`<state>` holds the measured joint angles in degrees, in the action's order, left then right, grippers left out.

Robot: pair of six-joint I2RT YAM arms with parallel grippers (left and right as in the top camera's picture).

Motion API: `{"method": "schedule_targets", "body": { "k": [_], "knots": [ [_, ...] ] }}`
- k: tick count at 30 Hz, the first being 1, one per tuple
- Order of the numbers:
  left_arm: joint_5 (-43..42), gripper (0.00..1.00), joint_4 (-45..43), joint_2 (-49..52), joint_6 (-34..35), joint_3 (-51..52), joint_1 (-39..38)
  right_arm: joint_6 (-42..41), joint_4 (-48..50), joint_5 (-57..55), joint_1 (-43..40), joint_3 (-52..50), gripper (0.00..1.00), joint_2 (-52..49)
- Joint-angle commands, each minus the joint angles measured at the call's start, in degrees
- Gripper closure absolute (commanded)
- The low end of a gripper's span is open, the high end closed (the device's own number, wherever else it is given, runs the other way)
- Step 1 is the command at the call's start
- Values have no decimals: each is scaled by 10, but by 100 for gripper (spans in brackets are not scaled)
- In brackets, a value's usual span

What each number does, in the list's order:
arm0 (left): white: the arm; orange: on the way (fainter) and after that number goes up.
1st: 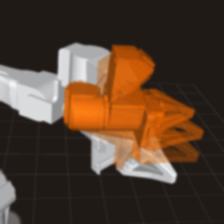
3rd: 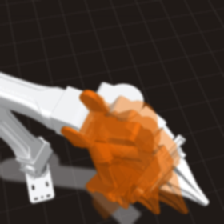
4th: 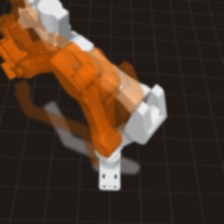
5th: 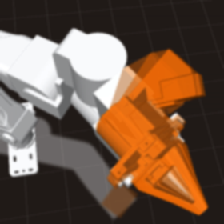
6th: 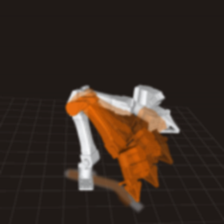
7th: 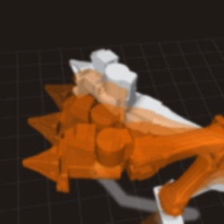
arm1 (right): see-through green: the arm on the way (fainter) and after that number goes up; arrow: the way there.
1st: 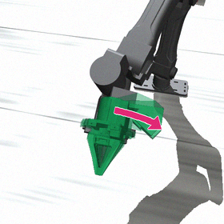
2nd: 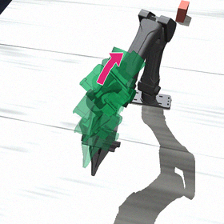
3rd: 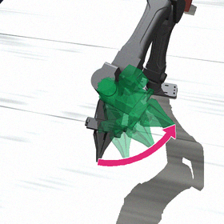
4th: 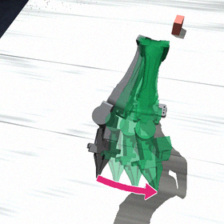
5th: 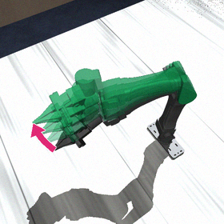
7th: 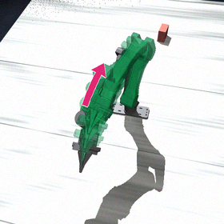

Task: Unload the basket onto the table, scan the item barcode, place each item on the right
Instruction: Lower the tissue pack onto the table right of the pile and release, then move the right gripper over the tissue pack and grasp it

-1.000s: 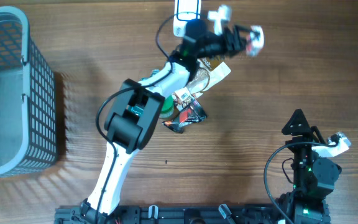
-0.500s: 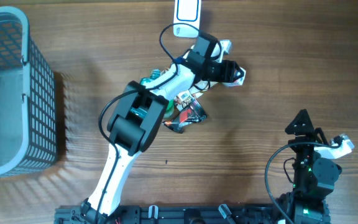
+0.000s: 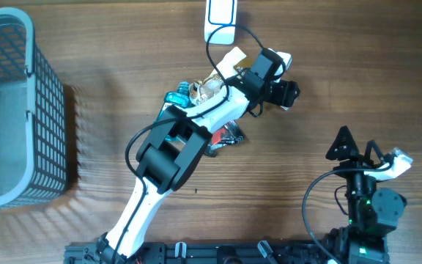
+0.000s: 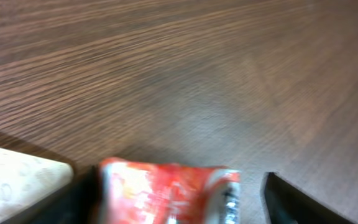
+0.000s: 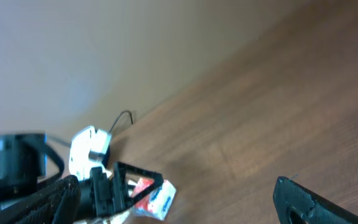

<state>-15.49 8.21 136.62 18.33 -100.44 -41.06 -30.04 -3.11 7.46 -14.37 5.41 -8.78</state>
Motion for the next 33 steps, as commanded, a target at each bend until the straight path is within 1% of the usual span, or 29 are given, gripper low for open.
{"method": "schedule_targets", "body": {
  "k": [1,3,6,8,10,13,16,19,21,23,24,25,27,28,29,31,33],
  "knots": [
    [17,0,-2,-87,-29,4,-3,80,-41,37,-2,101,0,0],
    [27,0,-2,-116,-30,4,-2,85,-93,37,-2,146,0,0],
    [53,0,0,-169,-32,4,0,97,-215,-7,-2,220,0,-2],
    [75,0,10,-210,-32,4,5,88,-306,-30,-2,269,0,-13],
    [100,0,26,-242,-32,4,12,73,-363,-38,-2,307,0,-33],
    [150,0,75,-289,-32,4,34,45,-472,-39,-2,396,0,-104],
    [168,0,127,-325,-31,4,72,41,-525,-25,-2,462,0,-184],
    [155,0,167,-355,-29,5,120,-5,-530,12,-2,467,0,-241],
    [139,0,186,-376,-29,5,159,-19,-542,45,-2,461,0,-278],
    [130,0,204,-396,-29,5,199,31,-489,120,-2,455,0,-318],
    [129,0,215,-406,-29,5,220,43,-464,131,-1,455,4,-342],
    [129,0,226,-416,-29,5,239,25,-449,118,0,456,5,-367],
    [128,0,249,-431,-29,5,270,-22,-429,82,5,457,5,-418],
    [124,0,283,-444,-30,5,302,-74,-415,56,22,464,4,-489],
    [123,0,299,-448,-30,5,313,-99,-408,45,34,467,5,-523],
    [123,0,326,-451,-48,5,330,-139,-392,27,66,472,3,-581],
    [123,0,344,-452,-77,5,339,-171,-363,16,121,485,0,-648]
  ]
}}
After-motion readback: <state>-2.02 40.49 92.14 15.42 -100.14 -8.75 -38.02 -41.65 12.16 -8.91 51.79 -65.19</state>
